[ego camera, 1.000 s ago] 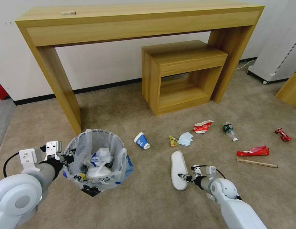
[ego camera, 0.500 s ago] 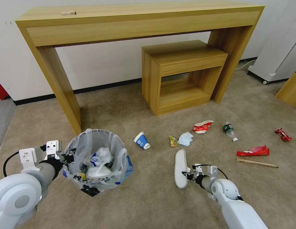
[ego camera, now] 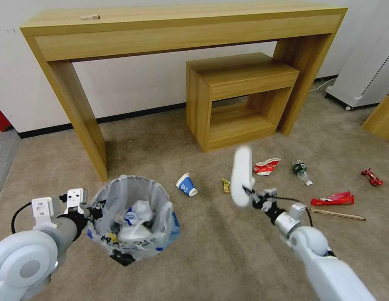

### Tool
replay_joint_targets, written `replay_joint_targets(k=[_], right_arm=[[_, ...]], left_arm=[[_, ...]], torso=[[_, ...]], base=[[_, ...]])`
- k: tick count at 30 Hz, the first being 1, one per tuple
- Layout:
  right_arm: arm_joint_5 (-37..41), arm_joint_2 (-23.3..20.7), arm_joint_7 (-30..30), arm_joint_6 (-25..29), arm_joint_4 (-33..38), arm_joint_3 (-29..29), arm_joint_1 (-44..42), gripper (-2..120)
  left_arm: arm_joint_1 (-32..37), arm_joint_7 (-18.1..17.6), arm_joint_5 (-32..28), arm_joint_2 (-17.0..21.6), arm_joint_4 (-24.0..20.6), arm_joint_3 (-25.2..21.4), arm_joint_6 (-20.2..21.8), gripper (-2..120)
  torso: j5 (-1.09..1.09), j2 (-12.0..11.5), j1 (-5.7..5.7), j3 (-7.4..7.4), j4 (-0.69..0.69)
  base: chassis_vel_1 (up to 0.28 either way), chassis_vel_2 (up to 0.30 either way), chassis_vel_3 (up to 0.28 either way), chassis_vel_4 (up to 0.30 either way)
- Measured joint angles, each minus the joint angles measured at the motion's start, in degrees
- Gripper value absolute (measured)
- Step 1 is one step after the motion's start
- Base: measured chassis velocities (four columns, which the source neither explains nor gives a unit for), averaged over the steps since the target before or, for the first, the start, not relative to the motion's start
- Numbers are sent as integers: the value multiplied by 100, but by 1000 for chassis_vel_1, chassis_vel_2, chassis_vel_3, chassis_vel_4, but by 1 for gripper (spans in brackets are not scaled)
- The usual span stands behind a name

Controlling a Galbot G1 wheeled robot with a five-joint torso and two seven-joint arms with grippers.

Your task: Pick up the trash bin and place the garbage on the floor into it.

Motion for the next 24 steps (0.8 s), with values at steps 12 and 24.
replay_joint_targets(k=[12,24], right_arm=[[932,-378,-2120,647,790,-446,451,2],[585,-245,-3254,620,738,-1231,972,2]], left_arm=[[-15,-438,-1619,231,-282,167,4,1],[-219,-508,-2530,134,-398,481,11,1]], torso=[[-1,0,0,0,0],[-1,0,0,0,0]], base=[[0,0,0,0],[0,0,0,0]])
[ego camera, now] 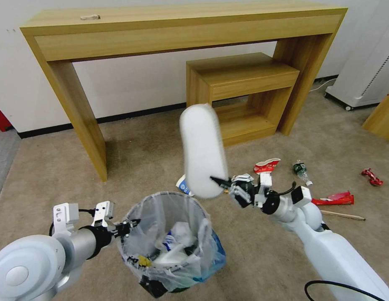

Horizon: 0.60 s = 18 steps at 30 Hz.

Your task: Pick up the trash bin and place the garbage on the floor into it.

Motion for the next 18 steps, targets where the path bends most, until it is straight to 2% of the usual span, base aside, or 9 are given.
replay_joint_targets(k=[9,18], right_arm=[[-722,190,-325,186,-309,-427,176,2],[-807,174,-403,229,-385,-406,156,2]], left_arm=[[-78,150,53,-97,67,63,3,1],[-75,200,127,-73,98,14,4,1]], torso=[[1,0,0,0,0],[0,0,0,0,0]], base=[[0,0,0,0],[0,0,0,0]])
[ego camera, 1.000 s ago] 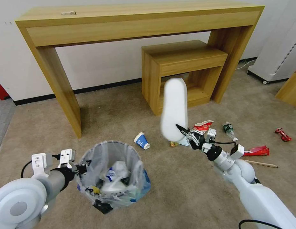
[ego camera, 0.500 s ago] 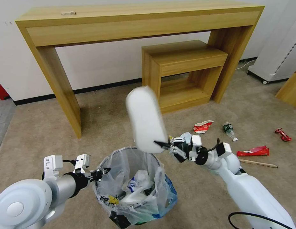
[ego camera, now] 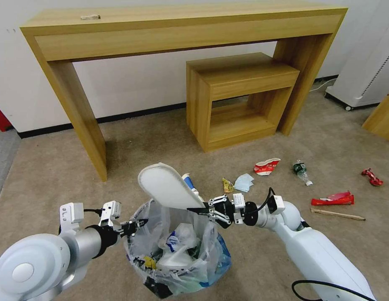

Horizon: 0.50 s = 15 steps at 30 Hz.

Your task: Pick up the trash bin and place the garbage on the floor into it.

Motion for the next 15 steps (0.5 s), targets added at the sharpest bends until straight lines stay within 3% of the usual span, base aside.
replay_joint_targets(k=[15], right_arm=[[328,-172,-36,-16,370,314,87,2]], left_arm=[[10,80,283,9,191,29,-6,1]], torso=[[0,0,0,0,0]], base=[[0,0,0,0]])
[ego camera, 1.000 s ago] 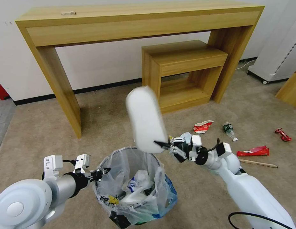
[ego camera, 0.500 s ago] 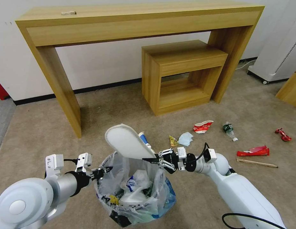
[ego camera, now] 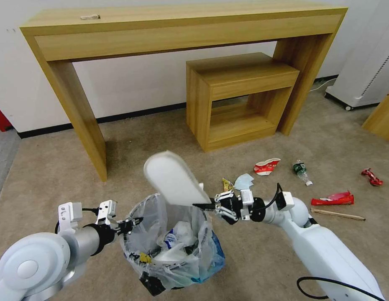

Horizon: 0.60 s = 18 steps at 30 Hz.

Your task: Pick up the trash bin and place the garbage on the floor into it.

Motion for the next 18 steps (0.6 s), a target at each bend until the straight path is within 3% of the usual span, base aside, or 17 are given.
replay_joint_targets(k=[18], right_arm=[[418,185,187,-98,71,-411,41,2]], left_arm=[[9,34,103,-69,45,66,-1,1]], torso=[[0,0,0,0,0]], base=[[0,0,0,0]])
